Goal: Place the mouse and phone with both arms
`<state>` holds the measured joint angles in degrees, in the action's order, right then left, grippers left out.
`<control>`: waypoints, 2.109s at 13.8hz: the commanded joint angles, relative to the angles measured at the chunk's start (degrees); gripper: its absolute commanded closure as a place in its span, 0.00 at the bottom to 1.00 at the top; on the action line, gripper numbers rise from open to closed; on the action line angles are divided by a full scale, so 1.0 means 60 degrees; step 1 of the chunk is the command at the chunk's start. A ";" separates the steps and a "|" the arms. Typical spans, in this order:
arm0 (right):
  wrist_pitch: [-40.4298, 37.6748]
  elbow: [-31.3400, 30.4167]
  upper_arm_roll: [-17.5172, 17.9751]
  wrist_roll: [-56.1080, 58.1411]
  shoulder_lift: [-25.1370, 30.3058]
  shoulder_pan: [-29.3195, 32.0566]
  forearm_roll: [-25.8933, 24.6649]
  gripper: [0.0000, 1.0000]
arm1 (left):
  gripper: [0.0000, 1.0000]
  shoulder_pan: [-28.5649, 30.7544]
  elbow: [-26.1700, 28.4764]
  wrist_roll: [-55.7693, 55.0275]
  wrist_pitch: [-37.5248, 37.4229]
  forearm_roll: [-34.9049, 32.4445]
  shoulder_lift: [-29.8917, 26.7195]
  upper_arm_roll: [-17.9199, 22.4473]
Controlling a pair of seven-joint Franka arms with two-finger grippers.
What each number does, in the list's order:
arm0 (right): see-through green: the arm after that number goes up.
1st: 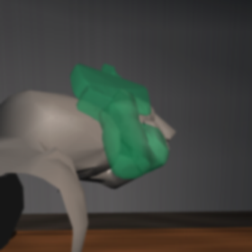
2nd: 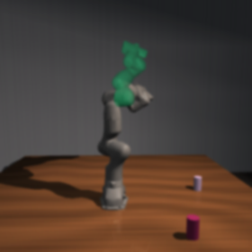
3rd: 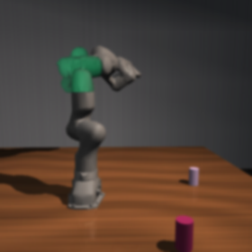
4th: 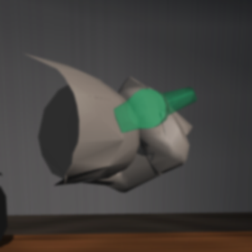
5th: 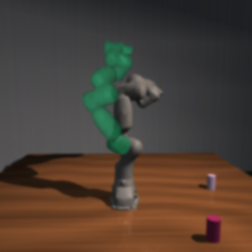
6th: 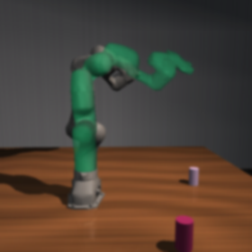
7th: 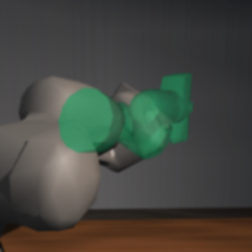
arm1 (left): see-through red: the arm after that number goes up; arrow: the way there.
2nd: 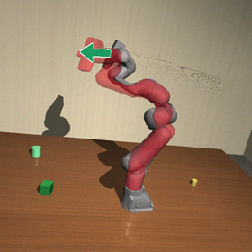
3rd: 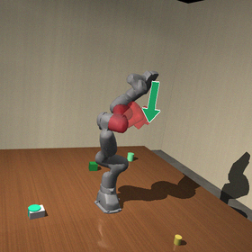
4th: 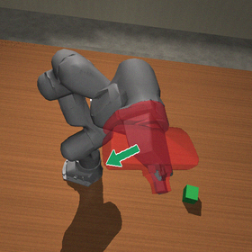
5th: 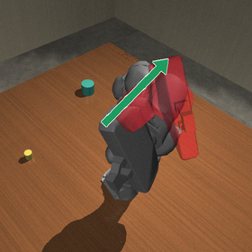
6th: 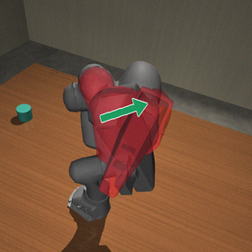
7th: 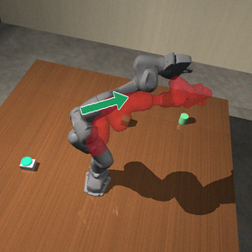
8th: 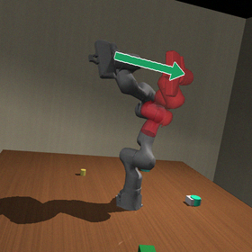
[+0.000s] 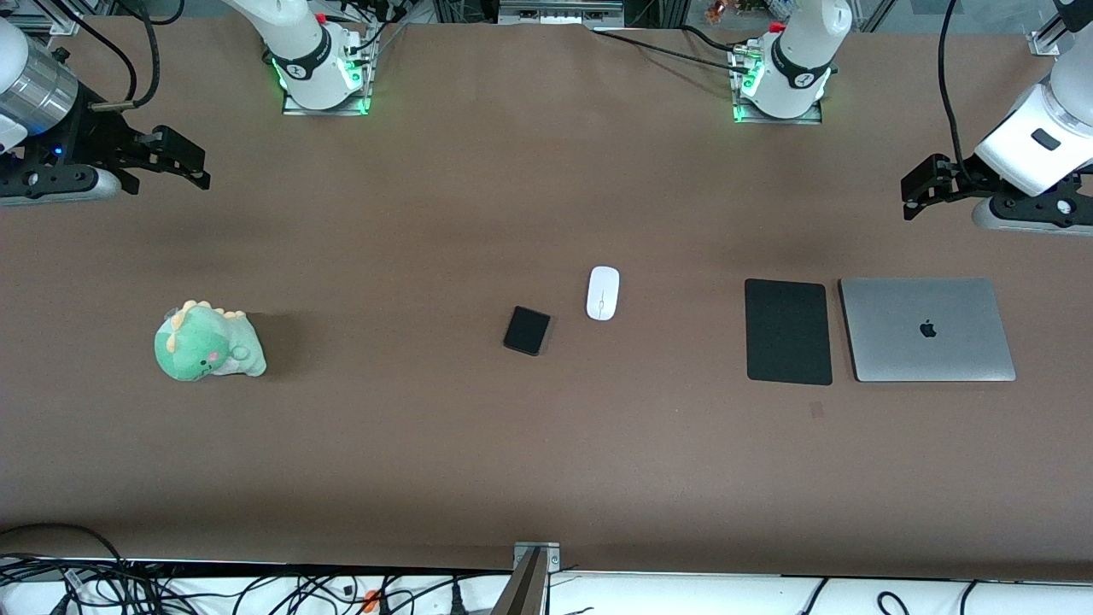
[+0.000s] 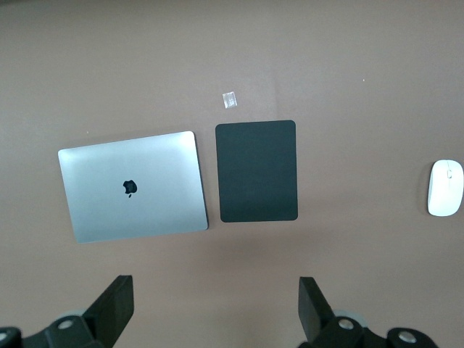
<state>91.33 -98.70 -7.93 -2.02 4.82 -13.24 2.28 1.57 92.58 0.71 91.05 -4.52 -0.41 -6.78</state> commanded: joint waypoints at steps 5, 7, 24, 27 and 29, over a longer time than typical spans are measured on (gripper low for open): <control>-0.0104 0.0627 0.0106 -0.0058 -0.0276 0.0082 -0.0336 0.00 | 0.00 0.0060 -0.0283 0.0042 -0.0146 0.0050 0.0112 -0.0028; -0.0104 0.1038 0.0121 0.0014 -0.0640 0.0068 -0.0307 0.00 | 0.00 0.0075 -0.0283 0.0042 -0.0146 0.0050 0.0112 -0.0028; -0.0074 0.1904 0.0165 -0.0088 -0.1404 -0.0064 -0.1273 0.00 | 0.00 0.0045 -0.0283 0.0042 -0.0175 0.0049 0.0126 -0.0028; -0.0074 0.1904 0.0165 -0.0102 -0.1404 -0.0064 -0.1273 0.00 | 0.00 -0.0042 -0.0283 0.0042 -0.0321 0.0050 0.0126 -0.0028; -0.0060 0.1904 0.0150 -0.0088 -0.1419 -0.0064 -0.1273 0.00 | 0.00 -0.0086 -0.0268 0.0042 -0.0598 0.0064 0.0170 -0.0086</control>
<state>91.43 -88.71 -7.24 -2.11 -3.12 -13.58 -4.24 1.37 92.55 0.72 89.80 -4.52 -0.30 -6.94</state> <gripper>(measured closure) 0.000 0.000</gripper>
